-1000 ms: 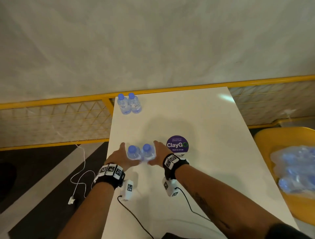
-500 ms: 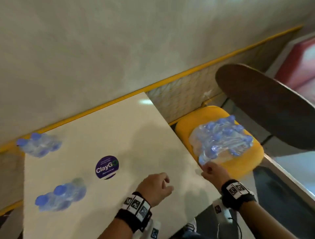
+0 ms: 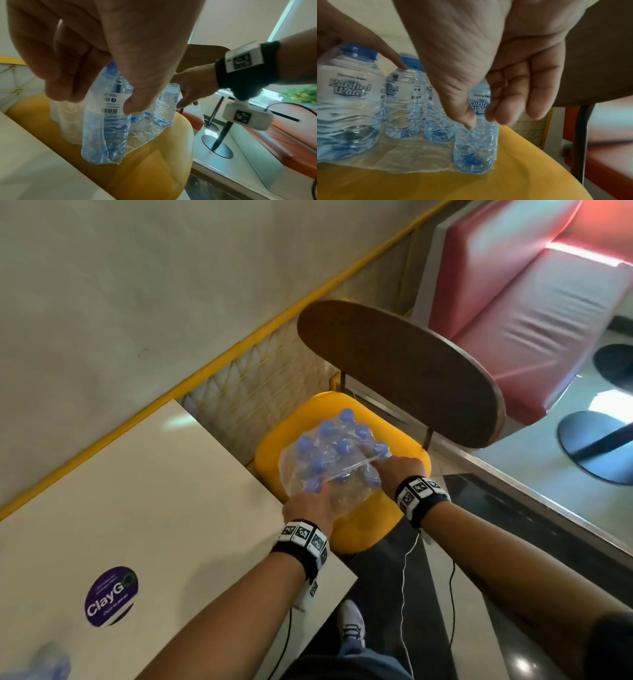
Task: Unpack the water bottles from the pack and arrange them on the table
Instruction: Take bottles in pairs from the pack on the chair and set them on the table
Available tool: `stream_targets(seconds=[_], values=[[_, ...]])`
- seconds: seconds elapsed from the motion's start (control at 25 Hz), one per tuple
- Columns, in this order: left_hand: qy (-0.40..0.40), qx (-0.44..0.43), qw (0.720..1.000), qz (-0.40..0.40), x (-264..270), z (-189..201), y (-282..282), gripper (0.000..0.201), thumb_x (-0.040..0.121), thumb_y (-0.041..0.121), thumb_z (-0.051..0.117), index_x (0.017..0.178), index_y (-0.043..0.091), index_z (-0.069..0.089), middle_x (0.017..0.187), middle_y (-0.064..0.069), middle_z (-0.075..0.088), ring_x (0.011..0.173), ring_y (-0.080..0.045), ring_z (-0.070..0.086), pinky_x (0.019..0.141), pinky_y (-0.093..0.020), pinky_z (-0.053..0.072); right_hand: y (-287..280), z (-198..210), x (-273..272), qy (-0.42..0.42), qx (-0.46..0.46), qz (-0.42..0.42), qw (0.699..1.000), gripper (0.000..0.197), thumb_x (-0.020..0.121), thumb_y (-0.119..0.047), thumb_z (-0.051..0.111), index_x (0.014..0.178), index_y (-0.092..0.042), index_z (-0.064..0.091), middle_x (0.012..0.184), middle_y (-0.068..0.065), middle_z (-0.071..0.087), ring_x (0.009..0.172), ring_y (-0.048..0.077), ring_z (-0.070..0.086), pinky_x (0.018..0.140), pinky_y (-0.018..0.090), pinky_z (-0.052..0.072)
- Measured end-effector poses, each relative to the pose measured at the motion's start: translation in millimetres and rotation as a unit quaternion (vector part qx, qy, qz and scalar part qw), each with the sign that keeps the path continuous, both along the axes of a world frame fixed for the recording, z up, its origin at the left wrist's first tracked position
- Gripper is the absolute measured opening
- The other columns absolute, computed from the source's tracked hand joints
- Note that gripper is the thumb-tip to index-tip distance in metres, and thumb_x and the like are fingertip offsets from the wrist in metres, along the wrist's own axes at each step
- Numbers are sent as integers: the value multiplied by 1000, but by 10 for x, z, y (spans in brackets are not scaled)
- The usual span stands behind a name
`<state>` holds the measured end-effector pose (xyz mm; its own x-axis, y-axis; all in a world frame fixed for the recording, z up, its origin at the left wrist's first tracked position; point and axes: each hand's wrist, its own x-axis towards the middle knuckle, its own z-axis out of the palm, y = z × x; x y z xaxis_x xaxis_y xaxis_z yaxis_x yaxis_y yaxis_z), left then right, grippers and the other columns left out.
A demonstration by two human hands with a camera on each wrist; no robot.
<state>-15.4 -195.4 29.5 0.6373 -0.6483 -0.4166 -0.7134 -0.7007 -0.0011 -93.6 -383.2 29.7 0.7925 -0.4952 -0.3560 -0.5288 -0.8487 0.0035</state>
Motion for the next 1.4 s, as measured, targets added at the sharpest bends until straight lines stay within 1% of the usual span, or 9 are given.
stream_targets(seconds=[0.12, 0.24, 0.4, 0.56, 0.68, 0.84, 1.04, 1.2, 1.4], values=[[-17, -8, 999, 40, -4, -44, -44, 36, 100, 48, 45, 119, 20, 60, 101, -11, 63, 91, -35, 62, 75, -40, 51, -3, -87, -50, -4, -24, -18, 1000, 60, 90, -14, 56, 140, -34, 29, 109, 11, 55, 86, 32, 63, 60, 40, 57], [-5, -11, 1000, 3, -74, -113, 12, 49, 93, 20, 59, 140, 20, 47, 118, -18, 61, 98, -40, 65, 74, -42, 53, 43, -205, -14, -19, -24, -11, 999, 72, 88, -8, 61, 143, -34, 23, 124, 14, 37, 97, 36, 56, 64, 43, 58], [10, -96, 995, 31, 25, -93, -14, 31, 98, 17, 51, 129, 21, 50, 108, -15, 63, 90, -34, 64, 65, -36, 44, -96, -204, 191, -31, 13, 28, 999, 39, 85, -23, 70, 121, -27, 54, 115, 4, 45, 87, 28, 60, 61, 36, 51], [59, -164, 982, 73, 206, -102, -57, 14, 92, 27, 66, 104, 19, 66, 99, -6, 71, 92, -30, 69, 74, -35, 55, -173, -342, 165, -36, 70, 7, 997, 60, 63, -57, 76, 117, -43, 54, 115, -5, 49, 93, 23, 60, 69, 40, 57], [51, -136, 982, 124, 189, -139, -122, 34, 85, 43, 73, 113, 28, 60, 110, -1, 66, 97, -26, 67, 72, -35, 52, -93, -459, 94, -56, 80, -11, 995, 82, 53, -60, 77, 126, -50, 42, 120, -3, 40, 100, 25, 56, 69, 41, 59], [71, -86, 980, 167, 73, -233, -106, 77, 73, 53, 81, 136, 38, 40, 138, -1, 39, 119, -32, 50, 86, -44, 56, -24, -488, 14, -74, 101, -22, 992, 90, 55, -54, 82, 132, -49, 35, 131, -1, 31, 112, 26, 53, 67, 33, 57], [107, -248, 955, 125, -74, -202, 238, 82, 63, 48, 89, 133, 42, 46, 144, 0, 29, 121, -27, 49, 92, -39, 58, 29, -421, -349, -145, 150, -73, 975, 81, 59, -55, 79, 128, -46, 38, 135, -5, 32, 115, 22, 52, 78, 34, 58], [181, -371, 901, 130, -27, 46, 814, 61, 57, 51, 89, 105, 34, 55, 111, 12, 53, 93, -7, 58, 79, -26, 54, 439, -282, -556, -239, 204, -77, 946, 72, 54, -45, 82, 118, -32, 52, 124, -2, 47, 98, 24, 58, 76, 34, 54], [151, -342, 901, 222, 222, 236, 1985, 53, 57, 53, 80, 100, 38, 54, 97, 17, 59, 84, -3, 61, 77, -28, 55, 1438, -42, -230, -222, 308, 2, 925, 51, 58, -53, 78, 99, -35, 53, 94, -11, 61, 80, 12, 60, 69, 33, 55]])
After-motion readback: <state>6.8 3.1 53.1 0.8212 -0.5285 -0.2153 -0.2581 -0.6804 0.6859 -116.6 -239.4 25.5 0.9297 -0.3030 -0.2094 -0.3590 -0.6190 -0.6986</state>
